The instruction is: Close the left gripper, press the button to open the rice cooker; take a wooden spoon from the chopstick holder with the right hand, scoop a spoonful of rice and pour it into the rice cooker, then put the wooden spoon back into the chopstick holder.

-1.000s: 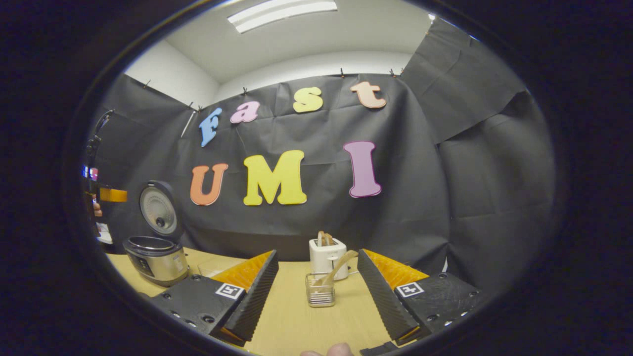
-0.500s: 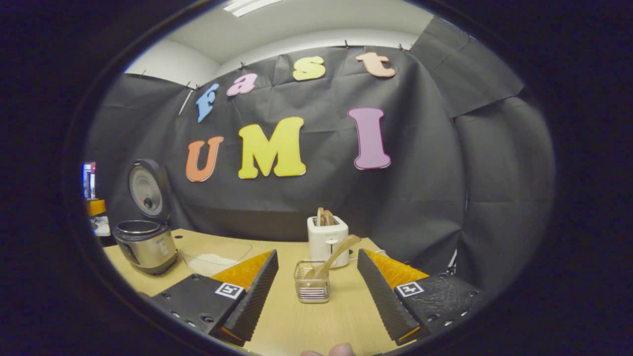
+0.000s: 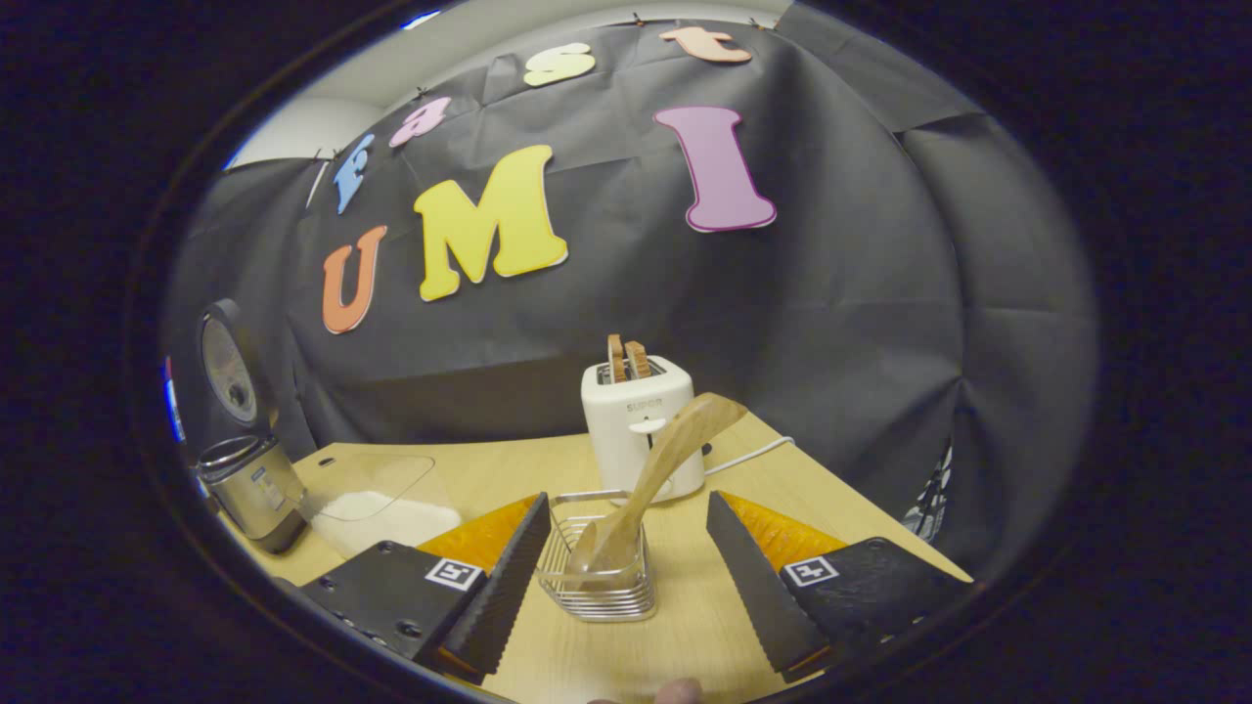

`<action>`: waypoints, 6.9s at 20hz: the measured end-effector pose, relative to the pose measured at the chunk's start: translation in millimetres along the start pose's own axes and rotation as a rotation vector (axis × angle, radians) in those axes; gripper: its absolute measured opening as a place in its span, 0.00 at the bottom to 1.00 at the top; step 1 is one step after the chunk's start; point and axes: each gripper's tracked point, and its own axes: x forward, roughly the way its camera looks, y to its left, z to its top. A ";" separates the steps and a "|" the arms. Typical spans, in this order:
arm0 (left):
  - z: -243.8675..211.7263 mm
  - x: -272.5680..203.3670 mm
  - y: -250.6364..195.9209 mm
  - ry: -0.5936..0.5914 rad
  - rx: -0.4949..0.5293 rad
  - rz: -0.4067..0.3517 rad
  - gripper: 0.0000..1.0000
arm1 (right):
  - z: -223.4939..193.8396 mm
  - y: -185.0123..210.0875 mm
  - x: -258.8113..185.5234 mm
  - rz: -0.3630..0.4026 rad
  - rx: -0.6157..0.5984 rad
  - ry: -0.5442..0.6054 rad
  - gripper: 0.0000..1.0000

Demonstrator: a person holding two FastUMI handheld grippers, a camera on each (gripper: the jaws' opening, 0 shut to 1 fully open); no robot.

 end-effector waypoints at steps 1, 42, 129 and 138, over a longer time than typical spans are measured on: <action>-2.6 0.8 -0.8 0.006 0.000 0.001 0.99 | -3.5 -5.1 9.4 -0.010 -0.004 0.011 0.92; 1.6 -1.5 32.8 -0.066 0.032 -0.012 0.99 | 140.6 167.4 -18.0 0.139 -0.017 -0.207 0.00; 5.1 -23.6 136.7 -0.044 0.028 0.086 1.00 | 81.4 518.4 -41.2 0.559 0.470 0.084 0.00; 6.3 -25.8 143.0 -0.043 0.002 0.099 0.99 | 49.3 554.1 -25.7 0.537 0.244 0.058 0.00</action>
